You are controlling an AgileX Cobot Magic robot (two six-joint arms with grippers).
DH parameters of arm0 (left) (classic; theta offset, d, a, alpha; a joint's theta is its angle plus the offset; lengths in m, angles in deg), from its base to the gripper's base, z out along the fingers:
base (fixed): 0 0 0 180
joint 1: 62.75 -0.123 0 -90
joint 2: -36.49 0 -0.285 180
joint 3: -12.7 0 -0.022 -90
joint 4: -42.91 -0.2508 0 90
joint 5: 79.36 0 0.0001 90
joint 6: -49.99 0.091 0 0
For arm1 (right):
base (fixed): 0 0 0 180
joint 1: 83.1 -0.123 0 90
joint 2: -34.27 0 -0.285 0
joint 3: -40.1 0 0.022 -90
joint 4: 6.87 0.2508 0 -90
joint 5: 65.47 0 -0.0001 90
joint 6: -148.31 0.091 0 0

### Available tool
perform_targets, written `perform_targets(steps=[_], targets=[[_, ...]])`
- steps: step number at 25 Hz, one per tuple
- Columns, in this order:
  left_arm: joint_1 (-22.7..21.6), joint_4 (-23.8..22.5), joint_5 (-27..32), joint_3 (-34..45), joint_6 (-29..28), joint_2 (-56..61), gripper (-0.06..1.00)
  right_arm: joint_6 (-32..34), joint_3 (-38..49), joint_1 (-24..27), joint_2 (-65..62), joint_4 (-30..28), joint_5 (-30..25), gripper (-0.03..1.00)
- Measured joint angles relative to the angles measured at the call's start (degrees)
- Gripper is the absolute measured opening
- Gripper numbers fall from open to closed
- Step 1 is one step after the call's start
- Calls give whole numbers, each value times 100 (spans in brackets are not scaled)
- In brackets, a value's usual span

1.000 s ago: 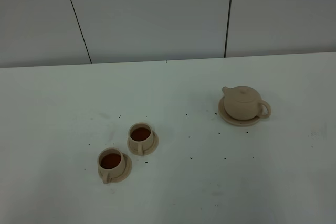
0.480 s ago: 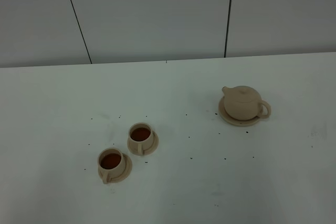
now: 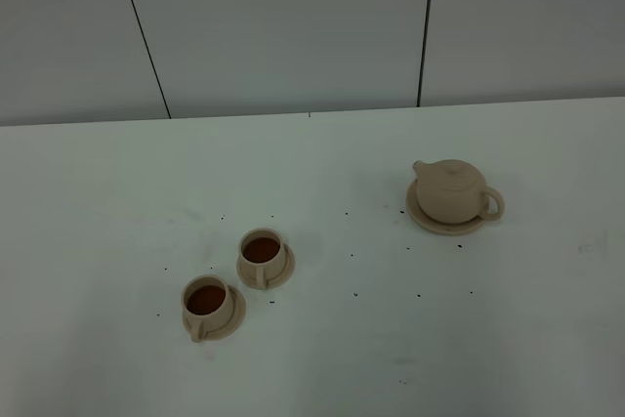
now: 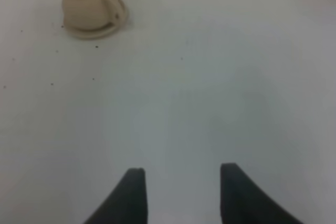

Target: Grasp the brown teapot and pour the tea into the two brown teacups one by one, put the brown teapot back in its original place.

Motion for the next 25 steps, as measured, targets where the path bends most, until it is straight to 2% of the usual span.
perform_targets(steps=[25], targets=[[0,0,0,0,0,0,23,0,0,0,0,4,0,32]])
